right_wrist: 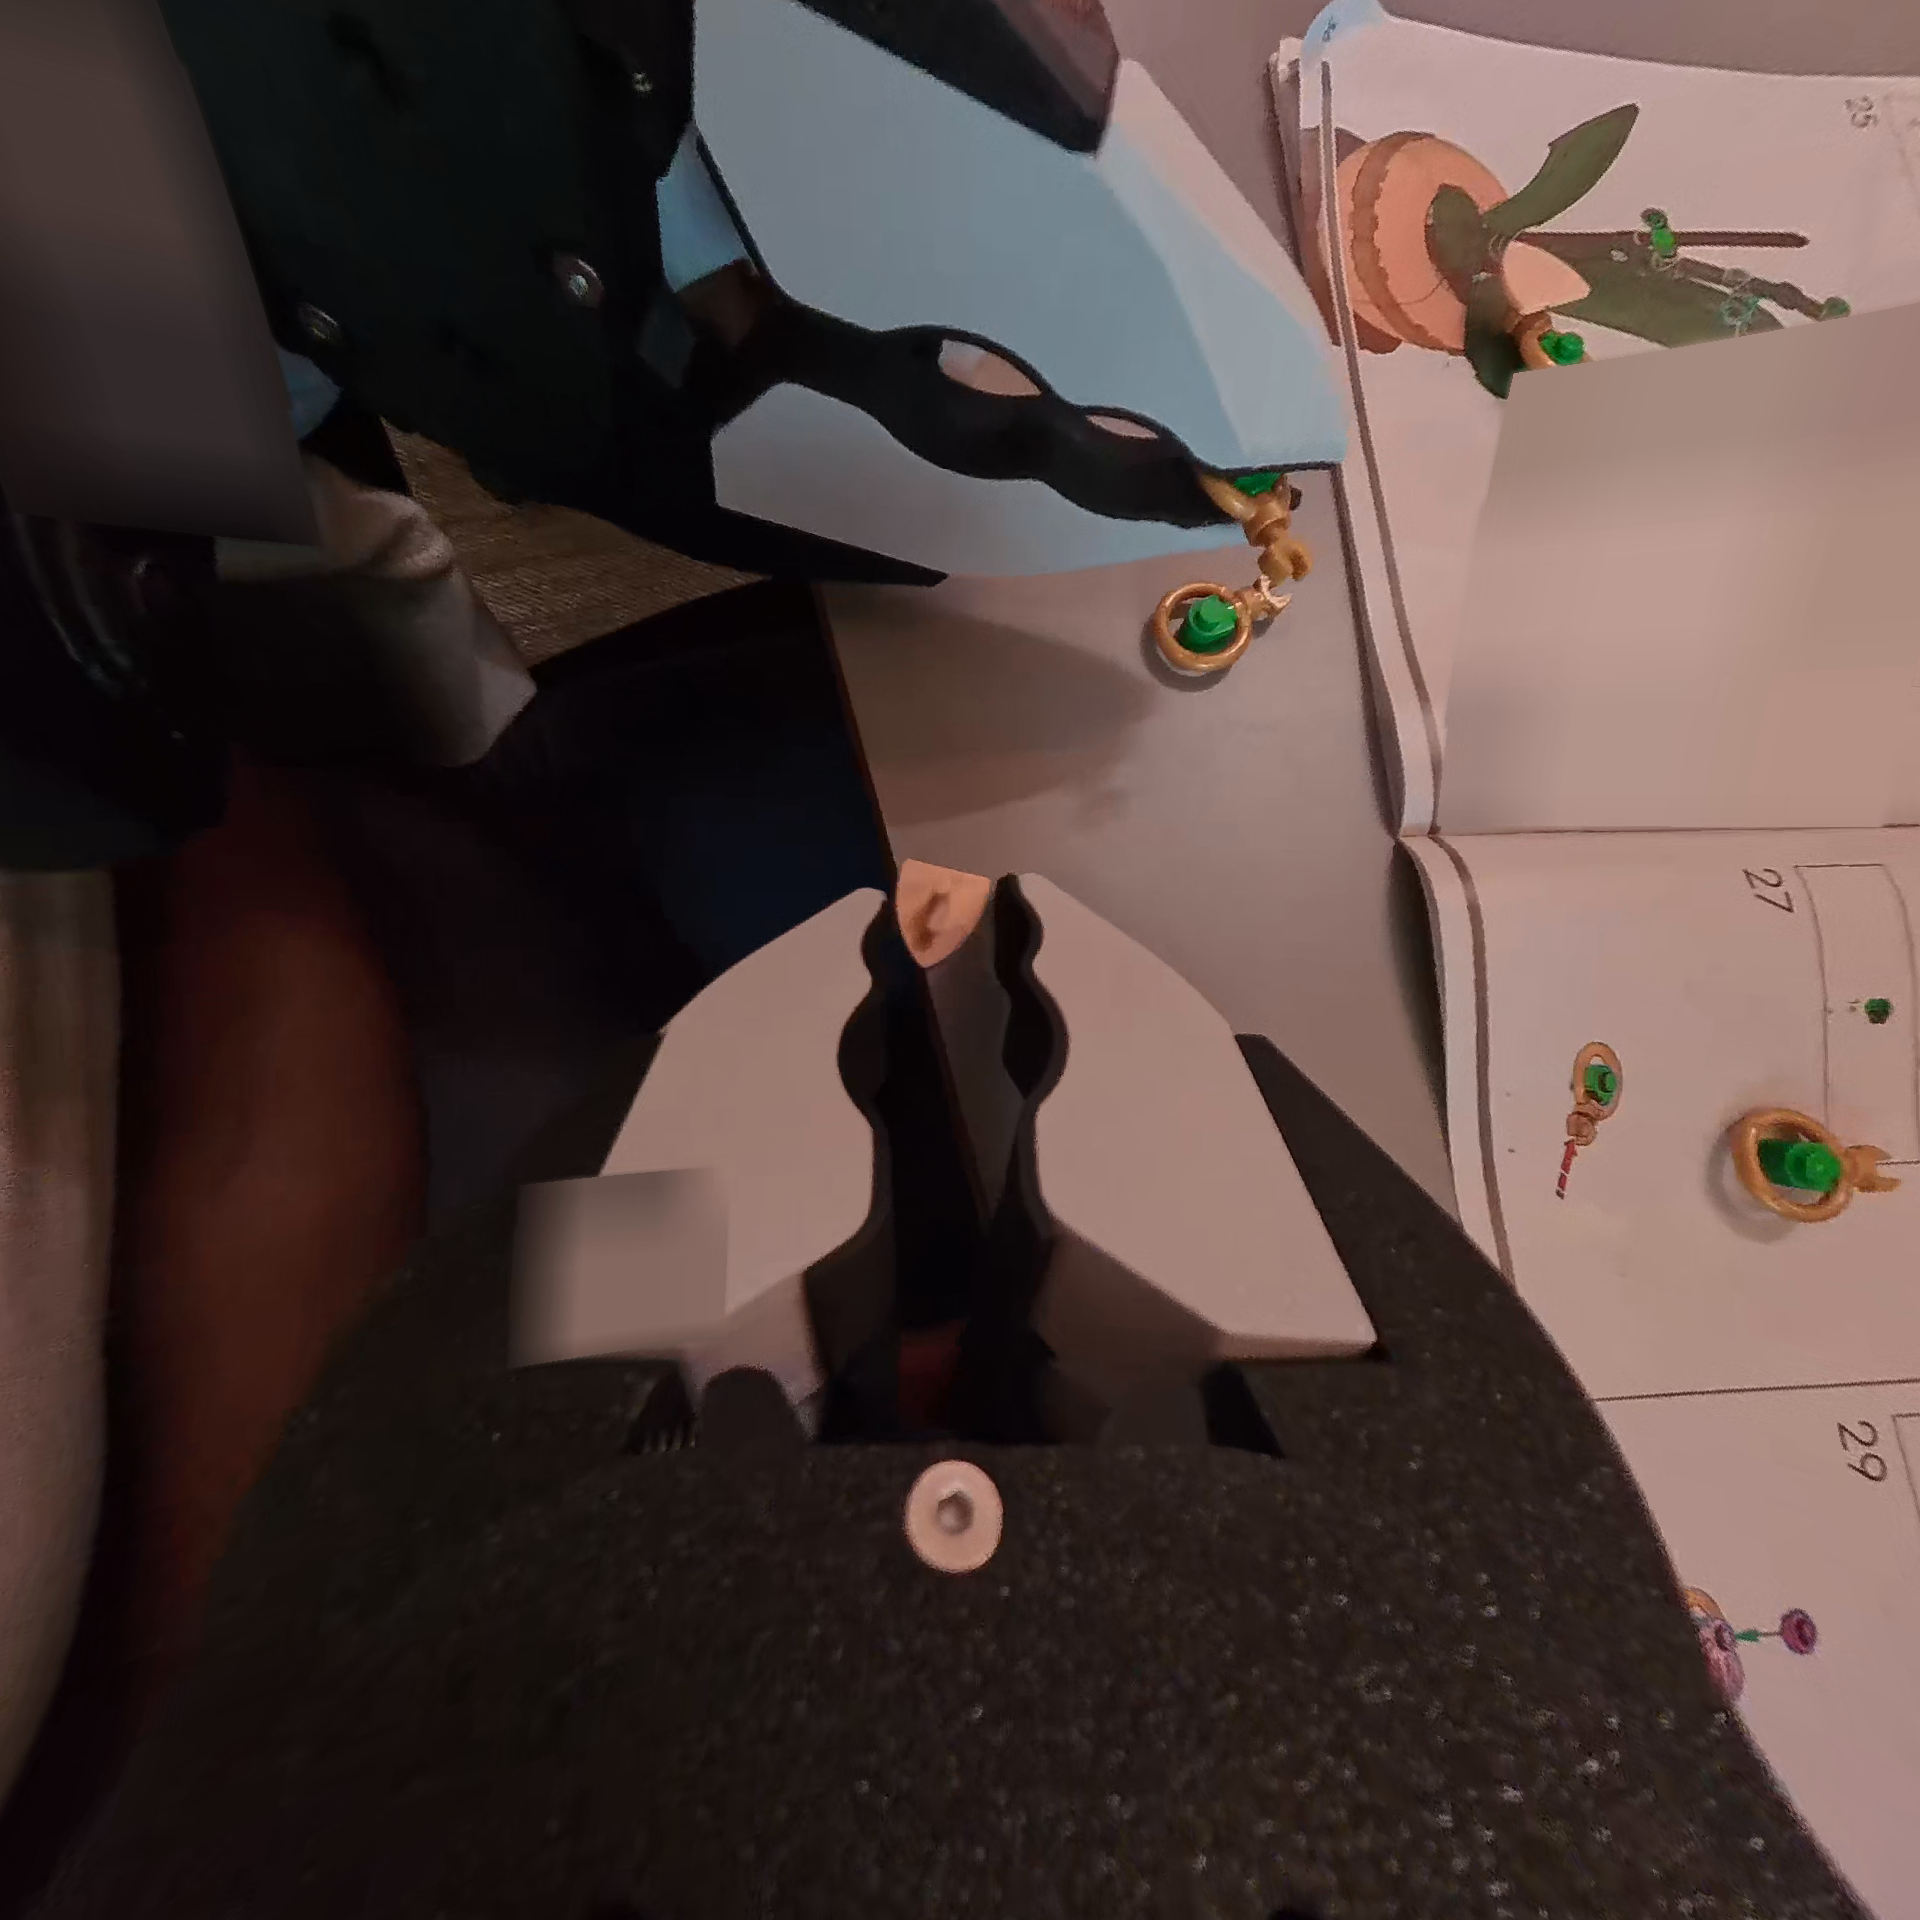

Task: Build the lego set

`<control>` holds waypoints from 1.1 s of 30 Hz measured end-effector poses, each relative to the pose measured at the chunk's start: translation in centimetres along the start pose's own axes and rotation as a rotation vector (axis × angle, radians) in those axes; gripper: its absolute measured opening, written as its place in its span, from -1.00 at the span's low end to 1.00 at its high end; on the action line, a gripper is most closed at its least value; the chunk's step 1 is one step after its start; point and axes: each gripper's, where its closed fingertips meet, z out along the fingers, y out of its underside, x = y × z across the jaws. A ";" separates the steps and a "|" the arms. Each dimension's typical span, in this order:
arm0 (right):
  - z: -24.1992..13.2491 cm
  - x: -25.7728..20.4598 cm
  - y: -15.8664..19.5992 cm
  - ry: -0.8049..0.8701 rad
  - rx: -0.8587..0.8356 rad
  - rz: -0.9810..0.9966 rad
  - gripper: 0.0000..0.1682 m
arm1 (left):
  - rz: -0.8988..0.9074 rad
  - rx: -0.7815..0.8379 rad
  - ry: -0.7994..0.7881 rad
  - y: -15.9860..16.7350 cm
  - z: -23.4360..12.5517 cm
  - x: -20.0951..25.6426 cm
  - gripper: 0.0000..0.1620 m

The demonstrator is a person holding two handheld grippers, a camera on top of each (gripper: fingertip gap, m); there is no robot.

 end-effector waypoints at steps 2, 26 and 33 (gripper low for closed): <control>0.0 0.1 0.0 0.013 0.002 -0.009 -0.81 | 0.000 0.001 0.001 0.0 0.0 0.1 -0.91; 0.2 0.6 0.5 0.182 -0.219 -0.341 -0.72 | 0.004 0.000 -0.007 0.2 -0.1 -0.2 -0.91; 0.2 0.3 0.3 0.148 -0.221 -0.310 -0.82 | -0.001 0.002 -0.010 0.3 -0.4 -0.3 -0.91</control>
